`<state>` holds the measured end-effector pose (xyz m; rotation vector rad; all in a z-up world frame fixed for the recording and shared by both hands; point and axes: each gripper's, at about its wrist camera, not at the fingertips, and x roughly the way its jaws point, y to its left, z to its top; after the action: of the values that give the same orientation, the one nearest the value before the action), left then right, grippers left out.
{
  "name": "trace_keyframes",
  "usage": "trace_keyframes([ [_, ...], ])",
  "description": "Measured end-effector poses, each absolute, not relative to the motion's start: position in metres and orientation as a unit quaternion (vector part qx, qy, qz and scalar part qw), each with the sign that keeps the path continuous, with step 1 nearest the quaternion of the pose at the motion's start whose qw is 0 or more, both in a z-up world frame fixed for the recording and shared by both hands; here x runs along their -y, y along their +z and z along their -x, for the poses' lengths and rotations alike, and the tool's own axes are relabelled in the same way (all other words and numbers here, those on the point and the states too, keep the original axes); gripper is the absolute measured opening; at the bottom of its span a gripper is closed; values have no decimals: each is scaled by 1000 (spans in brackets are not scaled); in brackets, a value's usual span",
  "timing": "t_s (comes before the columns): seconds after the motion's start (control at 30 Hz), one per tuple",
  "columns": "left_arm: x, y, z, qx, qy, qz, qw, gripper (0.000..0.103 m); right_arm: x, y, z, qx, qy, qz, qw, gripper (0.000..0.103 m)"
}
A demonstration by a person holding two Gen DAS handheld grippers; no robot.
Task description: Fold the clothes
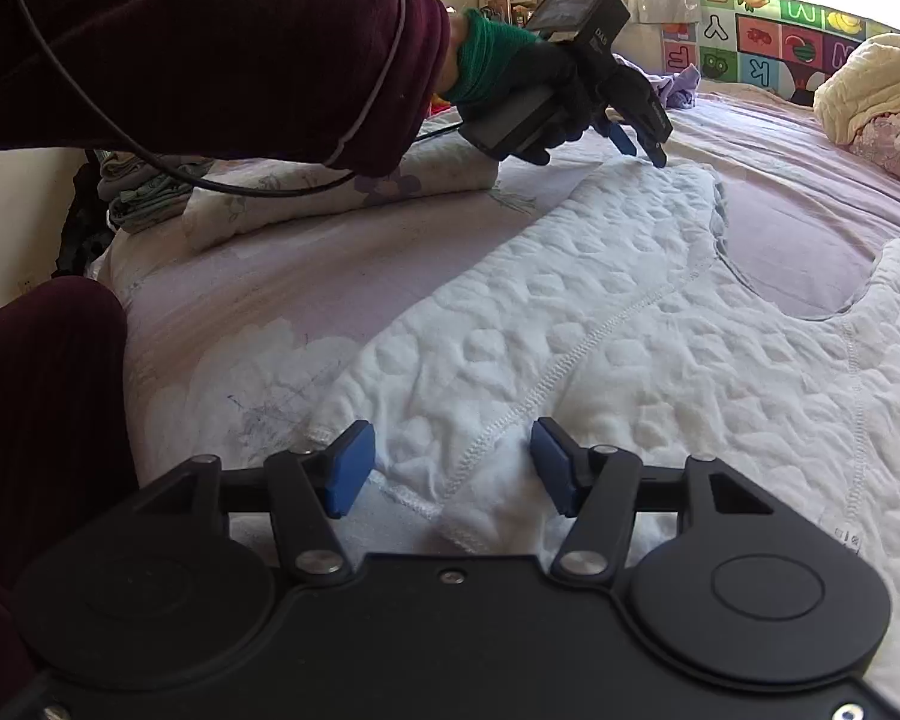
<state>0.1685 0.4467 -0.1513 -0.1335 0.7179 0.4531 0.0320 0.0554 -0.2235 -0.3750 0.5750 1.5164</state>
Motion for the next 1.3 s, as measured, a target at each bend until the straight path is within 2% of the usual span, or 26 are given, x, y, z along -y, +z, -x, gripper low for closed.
trace_keyframes([
  [0.1, -426, -140, -141, -336, 217, 56, 915, 40, -50, -216, -28, -243, 672, 161, 680, 59],
  [0.17, -405, -134, -98, -313, 201, 85, 925, 41, -46, -209, -20, -220, 672, 171, 686, 59],
  [0.23, -384, -132, -47, -284, 184, 128, 932, 51, -41, -203, -10, -197, 668, 183, 694, 59],
  [0.27, -375, -133, -28, -276, 184, 138, 933, 61, -39, -200, -4, -185, 664, 192, 699, 59],
  [0.3, -368, -134, -13, -275, 185, 139, 933, 67, -38, -198, 0, -176, 661, 198, 702, 59],
  [0.4, -327, -145, 49, -272, 203, 140, 930, 67, -34, -202, 11, -163, 644, 230, 711, 66],
  [0.5, -283, -160, 92, -251, 228, 157, 927, 67, -35, -211, 13, -187, 621, 245, 720, 68],
  [0.6, -268, -179, 100, -249, 244, 165, 922, 67, -37, -230, 10, -221, 613, 235, 721, 76],
  [0.7, -260, -195, 98, -269, 239, 153, 921, 67, -34, -223, 31, -170, 585, 259, 750, 76],
  [0.9, -266, -197, 101, -287, 228, 148, 919, 67, -27, -229, 98, -75, 557, 373, 738, 76],
  [1.0, -257, -198, 95, -309, 220, 87, 921, 68, -31, -231, 117, -34, 534, 424, 731, 76],
  [1.07, -255, -200, 94, -310, 219, 83, 921, 68, -33, -230, 130, -20, 536, 453, 712, 72],
  [1.3, -262, -198, 93, -306, 216, 104, 921, 68, -36, -224, 141, -15, 504, 485, 714, 71],
])
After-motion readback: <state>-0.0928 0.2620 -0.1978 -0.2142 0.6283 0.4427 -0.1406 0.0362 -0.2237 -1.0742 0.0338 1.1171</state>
